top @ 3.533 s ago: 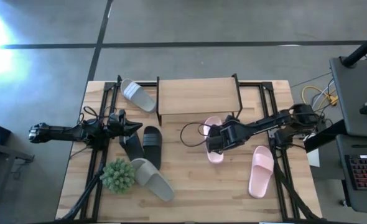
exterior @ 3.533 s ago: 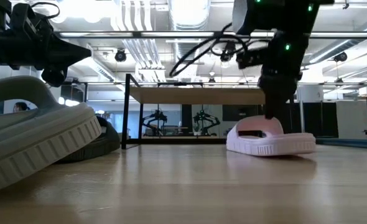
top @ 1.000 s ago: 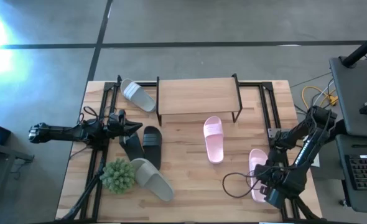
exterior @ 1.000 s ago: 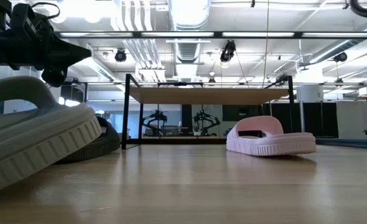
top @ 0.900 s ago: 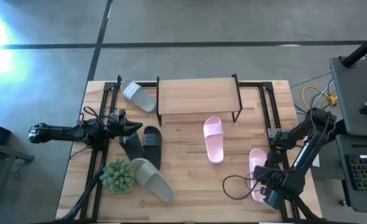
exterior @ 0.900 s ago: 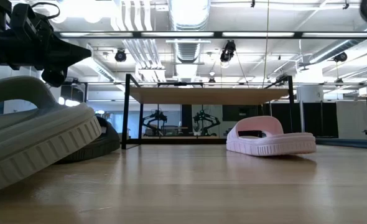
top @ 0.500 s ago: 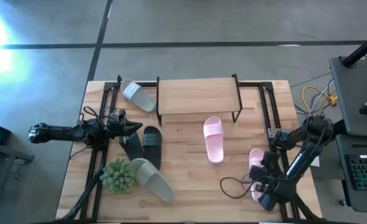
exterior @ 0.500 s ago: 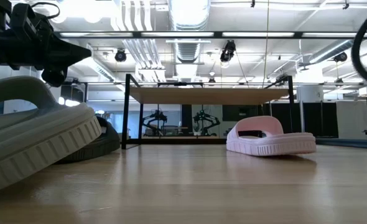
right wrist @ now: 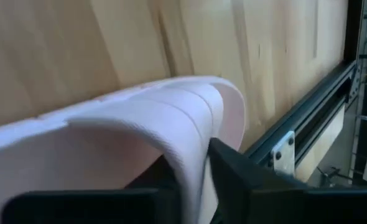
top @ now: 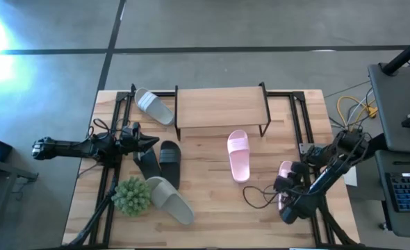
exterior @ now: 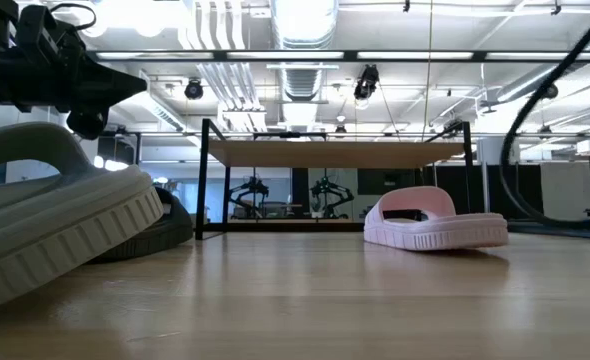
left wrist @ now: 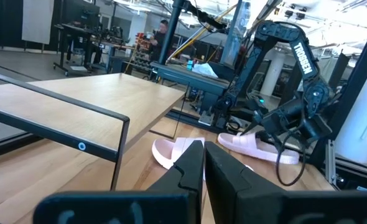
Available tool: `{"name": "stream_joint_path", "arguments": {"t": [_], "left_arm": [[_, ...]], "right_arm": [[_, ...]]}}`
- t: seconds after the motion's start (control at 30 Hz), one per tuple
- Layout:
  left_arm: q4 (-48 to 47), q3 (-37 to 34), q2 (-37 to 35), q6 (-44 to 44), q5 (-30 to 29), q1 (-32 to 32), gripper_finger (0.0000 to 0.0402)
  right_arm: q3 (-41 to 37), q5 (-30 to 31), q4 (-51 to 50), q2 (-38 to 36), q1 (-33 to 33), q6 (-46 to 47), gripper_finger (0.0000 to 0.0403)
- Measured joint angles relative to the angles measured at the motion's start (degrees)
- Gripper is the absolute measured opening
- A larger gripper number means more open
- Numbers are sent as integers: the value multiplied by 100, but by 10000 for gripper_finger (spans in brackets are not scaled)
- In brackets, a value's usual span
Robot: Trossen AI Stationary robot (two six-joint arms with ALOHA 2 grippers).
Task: Pick and place slides into the shelf
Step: Put the pink slide under the shelf
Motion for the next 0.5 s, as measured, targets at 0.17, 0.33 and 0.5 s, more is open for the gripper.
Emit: {"name": "stream_joint_path", "arguments": {"t": [0.17, 0.33, 0.5], "left_arm": [[3, 0, 11, 1, 1, 0, 0], [-14, 0, 28, 2, 2, 0, 0], [-11, 0, 50, 2, 0, 0, 0]], "right_arm": [[-5, 727, 282, -219, -434, -656, 14], [-15, 1483, 381, -456, -1041, -1381, 12], [-245, 1880, 906, -665, -1739, -2489, 12]]}}
